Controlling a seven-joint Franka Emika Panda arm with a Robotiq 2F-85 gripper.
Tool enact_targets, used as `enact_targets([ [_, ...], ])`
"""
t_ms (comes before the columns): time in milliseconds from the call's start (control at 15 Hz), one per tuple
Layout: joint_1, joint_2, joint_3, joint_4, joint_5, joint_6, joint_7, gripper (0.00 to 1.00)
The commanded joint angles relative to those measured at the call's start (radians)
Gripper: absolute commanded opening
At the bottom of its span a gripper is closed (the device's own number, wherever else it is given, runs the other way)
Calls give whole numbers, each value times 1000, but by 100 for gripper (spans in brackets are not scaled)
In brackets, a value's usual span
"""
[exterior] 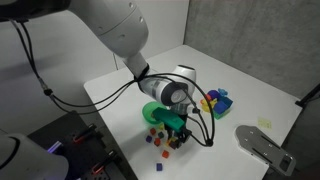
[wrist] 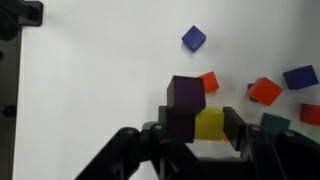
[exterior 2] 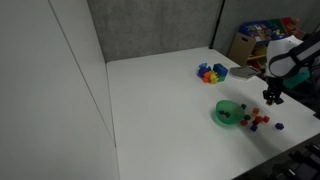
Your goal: Pick up three blocks from the green bowl and put them on the table
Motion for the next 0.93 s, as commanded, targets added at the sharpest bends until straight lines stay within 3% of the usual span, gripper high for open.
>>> enact_targets([
  [0,-39,53,-25,30,-24,27,25,31],
  [400,-96,159,-42,80,1,111,13,31],
  [867,-155,193,24,63,74,221,-38,31],
])
